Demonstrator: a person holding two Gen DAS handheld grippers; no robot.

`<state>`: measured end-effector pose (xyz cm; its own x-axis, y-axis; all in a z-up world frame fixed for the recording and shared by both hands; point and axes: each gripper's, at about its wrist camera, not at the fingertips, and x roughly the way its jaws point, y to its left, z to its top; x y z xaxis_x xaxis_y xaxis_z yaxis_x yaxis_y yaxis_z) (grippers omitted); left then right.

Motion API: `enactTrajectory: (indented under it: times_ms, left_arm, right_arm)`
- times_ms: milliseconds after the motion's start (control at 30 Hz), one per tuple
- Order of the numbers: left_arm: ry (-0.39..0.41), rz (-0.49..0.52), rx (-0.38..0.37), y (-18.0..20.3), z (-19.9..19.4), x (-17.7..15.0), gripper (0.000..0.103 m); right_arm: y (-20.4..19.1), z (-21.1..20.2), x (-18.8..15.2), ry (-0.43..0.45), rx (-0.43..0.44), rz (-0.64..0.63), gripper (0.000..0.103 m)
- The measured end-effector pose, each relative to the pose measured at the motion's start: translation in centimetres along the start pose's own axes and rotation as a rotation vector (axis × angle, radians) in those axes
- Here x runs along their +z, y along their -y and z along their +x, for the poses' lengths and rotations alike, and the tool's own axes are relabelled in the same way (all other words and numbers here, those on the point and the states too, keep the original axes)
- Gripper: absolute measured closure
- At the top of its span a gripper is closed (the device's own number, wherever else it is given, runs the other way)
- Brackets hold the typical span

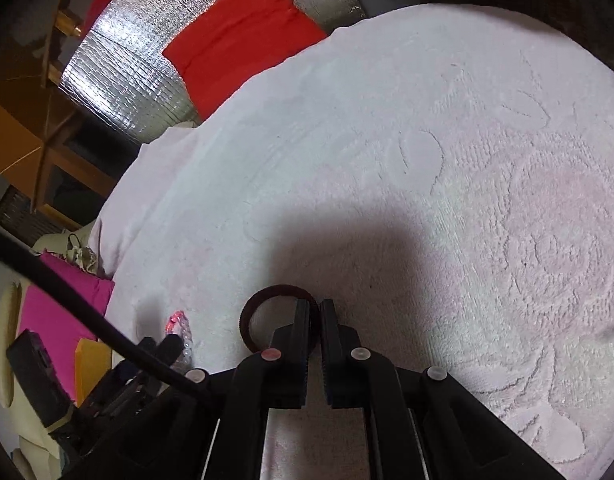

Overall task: Organize jewelry
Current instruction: 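Lift the maroon bangle with the right tool while the left tool approaches the pink bead bracelet, then close the left tool on the pink-and-clear bead bracelet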

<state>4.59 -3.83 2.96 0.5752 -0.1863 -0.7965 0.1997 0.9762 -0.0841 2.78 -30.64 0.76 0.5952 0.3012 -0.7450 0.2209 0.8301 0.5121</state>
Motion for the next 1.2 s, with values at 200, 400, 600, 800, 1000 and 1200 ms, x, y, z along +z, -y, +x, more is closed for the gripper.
enactTrajectory:
  times_ms: [200,400,600,800,1000,1200]
  left_arm:
    - [0.002,0.005,0.044,0.2,-0.1,-0.6,0.024]
    - [-0.03,-0.079,0.028,-1.5,0.2,-1.3,0.008]
    - [-0.052,-0.125,0.039,-1.9,0.4,-1.8,0.0]
    - [-0.053,-0.123,0.056,-1.7,0.5,-1.7,0.0]
    - [-0.06,-0.136,0.059,-1.7,0.4,-1.8,0.0]
    - [-0.061,-0.14,0.055,-1.9,0.4,-2.0,0.0]
  right_arm:
    - [-0.1,0.2,-0.1,-0.002,-0.008,-0.007,0.095]
    - [-0.2,0.3,-0.3,0.005,-0.007,-0.008,0.095]
    - [-0.1,0.4,-0.4,0.013,-0.002,-0.006,0.095]
    - [-0.2,0.5,-0.5,0.022,-0.012,-0.018,0.095]
    - [-0.3,0.4,-0.5,0.029,-0.017,-0.025,0.095]
    - [-0.4,0.4,-0.6,0.033,-0.025,-0.032,0.095]
